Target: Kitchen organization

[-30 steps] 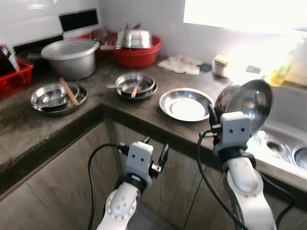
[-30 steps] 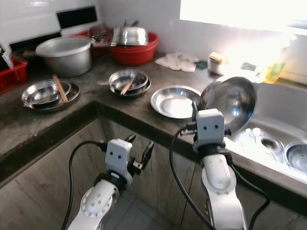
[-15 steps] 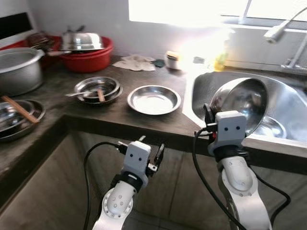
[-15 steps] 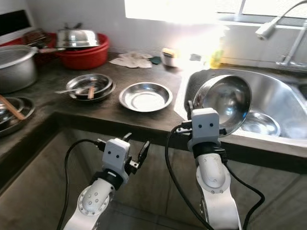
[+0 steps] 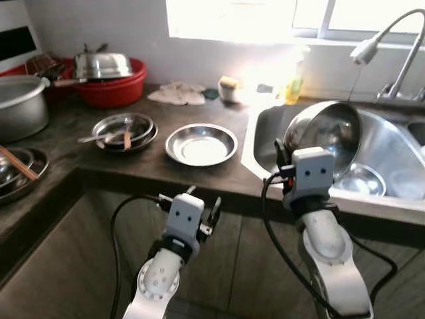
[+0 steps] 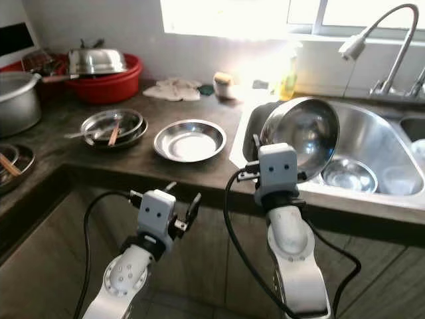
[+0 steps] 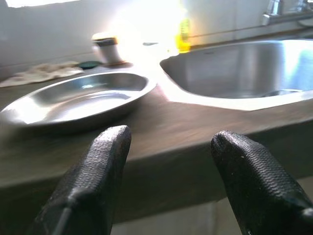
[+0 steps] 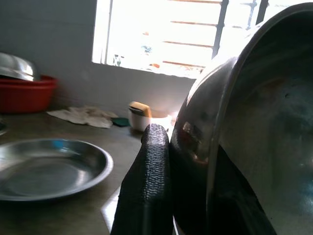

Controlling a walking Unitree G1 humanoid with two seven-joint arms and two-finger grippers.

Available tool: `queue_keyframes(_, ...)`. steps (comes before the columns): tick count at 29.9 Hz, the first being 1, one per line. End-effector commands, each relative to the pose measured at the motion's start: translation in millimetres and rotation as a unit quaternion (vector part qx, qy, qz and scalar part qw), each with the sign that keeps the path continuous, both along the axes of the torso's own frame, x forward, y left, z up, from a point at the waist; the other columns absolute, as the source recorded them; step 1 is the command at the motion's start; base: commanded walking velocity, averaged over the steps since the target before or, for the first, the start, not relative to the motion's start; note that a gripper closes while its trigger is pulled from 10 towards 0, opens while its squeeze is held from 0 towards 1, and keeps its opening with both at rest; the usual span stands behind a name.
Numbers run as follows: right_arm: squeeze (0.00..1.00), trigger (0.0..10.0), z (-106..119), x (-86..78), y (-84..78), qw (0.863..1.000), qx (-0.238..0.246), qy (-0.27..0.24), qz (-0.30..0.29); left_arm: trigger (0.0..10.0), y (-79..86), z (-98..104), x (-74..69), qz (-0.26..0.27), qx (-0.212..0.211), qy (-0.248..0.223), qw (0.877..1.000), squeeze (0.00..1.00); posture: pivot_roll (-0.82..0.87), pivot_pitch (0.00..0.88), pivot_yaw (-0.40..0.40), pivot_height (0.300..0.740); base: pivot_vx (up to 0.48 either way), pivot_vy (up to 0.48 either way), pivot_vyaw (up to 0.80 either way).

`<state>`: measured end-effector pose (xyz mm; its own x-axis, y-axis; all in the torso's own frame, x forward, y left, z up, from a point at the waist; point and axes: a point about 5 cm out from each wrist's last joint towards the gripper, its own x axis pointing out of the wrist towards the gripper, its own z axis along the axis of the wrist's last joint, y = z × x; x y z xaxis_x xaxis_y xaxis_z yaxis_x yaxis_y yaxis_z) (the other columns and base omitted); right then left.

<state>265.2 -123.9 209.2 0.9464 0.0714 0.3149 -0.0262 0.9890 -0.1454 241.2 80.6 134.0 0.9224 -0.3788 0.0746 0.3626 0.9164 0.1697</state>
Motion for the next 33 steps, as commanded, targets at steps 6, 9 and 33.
queue_keyframes(6, 0.00, 10.0, 5, 2.3, -5.3, 1.000, 0.005, -0.003, -0.011, 10.0, -2.2, -1, -0.3, -0.005, 0.009, -0.001, 1.000, 0.00, 0.17, 0.000, -0.034, 0.740, 0.268, -0.394, 0.00)
queue_keyframes(9, 0.00, 10.0, 5, 3.0, -4.5, 1.000, 0.005, -0.002, -0.005, 10.0, -2.1, -1, -0.3, -0.006, 0.010, -0.001, 1.000, 0.00, 0.17, 0.000, -0.034, 0.740, 0.304, -0.368, 0.00)
queue_keyframes(33, 0.00, 10.0, 20, 81.4, -31.0, 0.978, -0.081, 0.170, 0.093, 10.0, -3.4, -5, -7.4, 0.004, -0.013, 0.020, 1.000, 0.00, 0.17, 0.036, -0.047, 0.740, 0.084, -0.084, 0.00)
